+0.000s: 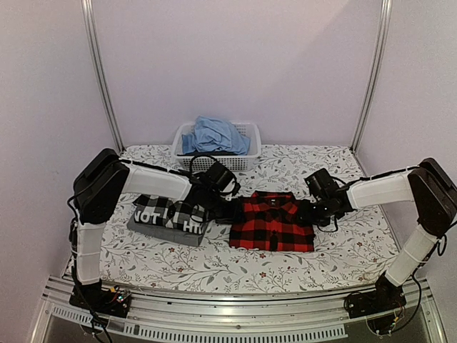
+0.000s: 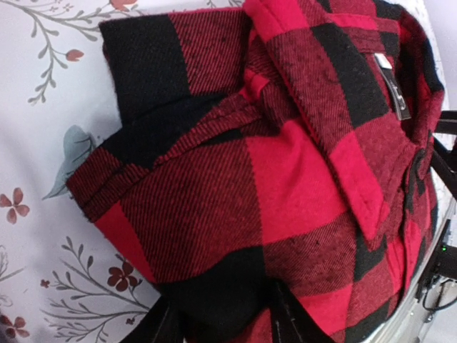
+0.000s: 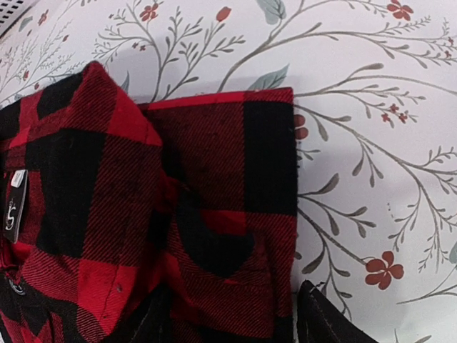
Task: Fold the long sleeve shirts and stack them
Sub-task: Pick up the square-folded shirt from the center of the board.
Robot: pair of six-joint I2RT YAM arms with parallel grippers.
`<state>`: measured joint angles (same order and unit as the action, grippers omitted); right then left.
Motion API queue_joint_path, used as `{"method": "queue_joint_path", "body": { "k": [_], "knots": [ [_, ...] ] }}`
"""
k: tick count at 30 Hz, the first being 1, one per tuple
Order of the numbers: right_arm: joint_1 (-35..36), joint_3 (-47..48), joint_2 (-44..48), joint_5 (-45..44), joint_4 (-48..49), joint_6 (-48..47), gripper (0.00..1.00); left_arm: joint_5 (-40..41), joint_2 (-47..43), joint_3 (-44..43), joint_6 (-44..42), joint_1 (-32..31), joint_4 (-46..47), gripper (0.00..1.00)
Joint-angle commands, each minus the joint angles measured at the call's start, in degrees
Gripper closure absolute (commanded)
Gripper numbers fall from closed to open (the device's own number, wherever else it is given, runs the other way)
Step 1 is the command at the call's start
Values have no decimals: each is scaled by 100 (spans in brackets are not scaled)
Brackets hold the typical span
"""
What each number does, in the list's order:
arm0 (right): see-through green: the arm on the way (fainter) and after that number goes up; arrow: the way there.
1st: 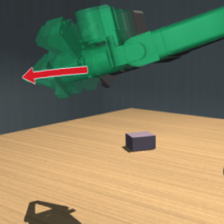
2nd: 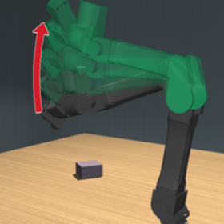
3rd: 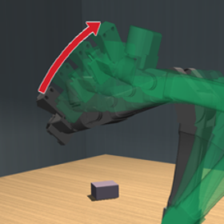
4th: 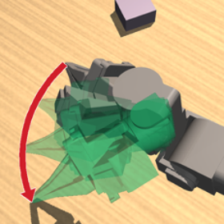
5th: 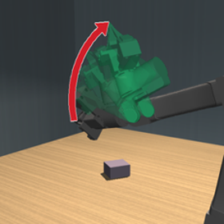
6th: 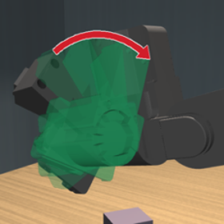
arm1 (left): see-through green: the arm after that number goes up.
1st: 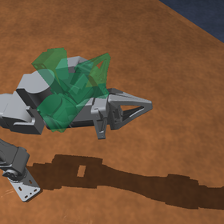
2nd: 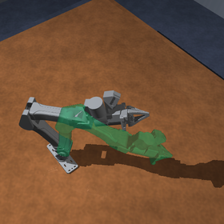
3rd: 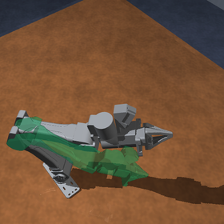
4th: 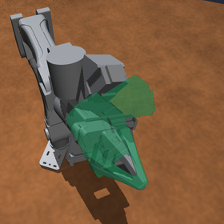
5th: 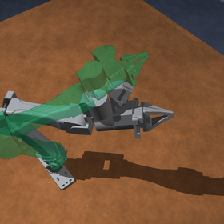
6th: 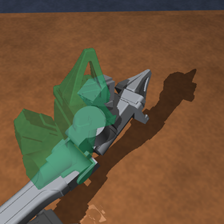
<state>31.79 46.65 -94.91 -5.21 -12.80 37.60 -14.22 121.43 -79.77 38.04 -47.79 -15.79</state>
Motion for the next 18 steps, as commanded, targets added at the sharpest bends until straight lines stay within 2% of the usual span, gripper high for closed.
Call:
{"method": "queue_joint_path", "body": {
  "k": [1, 4, 7, 11, 14, 18],
  "knots": [
    [165, -29, -265, 399, 21, 163, 45, -232, 335, 31, 95, -99, -130, 63],
    [186, -34, -340, 462, 145, 225, 53, -317, 372, 15, 137, -108, -48, 73],
    [198, -29, -337, 464, 189, 271, 67, -345, 375, -18, 142, -108, -24, 87],
    [197, -16, -250, 656, 201, 282, 86, -301, 322, -61, 125, -115, -6, 100],
    [205, -1, -198, 756, 231, 277, 99, -244, 203, -90, 119, -112, 33, 100],
    [230, -13, -22, 851, 274, 306, 100, -211, 13, -147, 101, -108, 30, 100]
  ]
}}
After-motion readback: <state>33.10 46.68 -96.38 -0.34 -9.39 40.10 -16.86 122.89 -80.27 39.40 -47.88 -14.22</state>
